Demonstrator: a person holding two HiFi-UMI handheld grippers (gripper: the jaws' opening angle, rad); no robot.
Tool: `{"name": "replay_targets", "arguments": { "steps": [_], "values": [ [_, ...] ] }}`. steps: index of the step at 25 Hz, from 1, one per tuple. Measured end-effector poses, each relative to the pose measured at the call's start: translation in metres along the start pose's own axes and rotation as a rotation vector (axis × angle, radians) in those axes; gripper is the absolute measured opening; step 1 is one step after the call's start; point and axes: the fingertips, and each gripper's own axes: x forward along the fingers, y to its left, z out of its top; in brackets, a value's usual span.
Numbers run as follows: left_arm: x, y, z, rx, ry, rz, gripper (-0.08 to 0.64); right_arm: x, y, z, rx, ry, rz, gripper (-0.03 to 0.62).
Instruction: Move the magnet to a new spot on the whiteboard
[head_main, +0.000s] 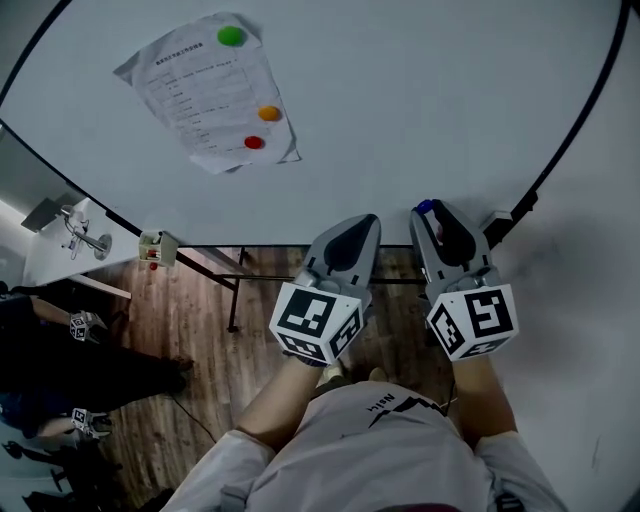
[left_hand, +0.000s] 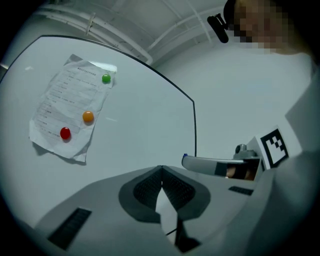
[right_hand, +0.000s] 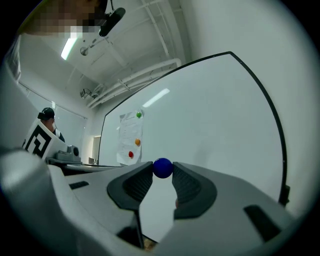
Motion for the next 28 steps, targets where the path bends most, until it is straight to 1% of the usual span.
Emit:
{"name": "replay_targets", "arguments": {
  "steps": [9, 16, 18, 21, 25, 28],
  "values": [
    [-0.021, 0.001, 0.006, 0.008, -0.007, 0.056, 0.011, -0.011, 0.03, 0.001, 0.031, -0.008, 0.076, 0.129],
    [-0.034, 0.0, 0.012, -0.016, -0.027, 0.08, 0.011, -0.018, 0.043, 0.005, 0.033, -0.015, 0.113, 0.129],
    [-0.037, 0.0, 0.013, -0.003, -0.027, 0.091, 0.011, -0.018, 0.046, 0.006, 0.034, -0.016, 0.123, 0.129],
    [-0.043, 0.002, 0.014, 0.025, -0.026, 0.127, 0.011, -0.019, 0.051, 0.007, 0.036, -0.017, 0.141, 0.129],
    [-0.048, 0.0, 0.016, -0.006, -0.04, 0.122, 0.011, -0.018, 0.058, 0.009, 0.038, -0.018, 0.167, 0.129],
    [-0.051, 0.002, 0.016, 0.01, -0.039, 0.142, 0.011, -0.017, 0.064, 0.009, 0.042, -0.02, 0.19, 0.129]
  ]
}}
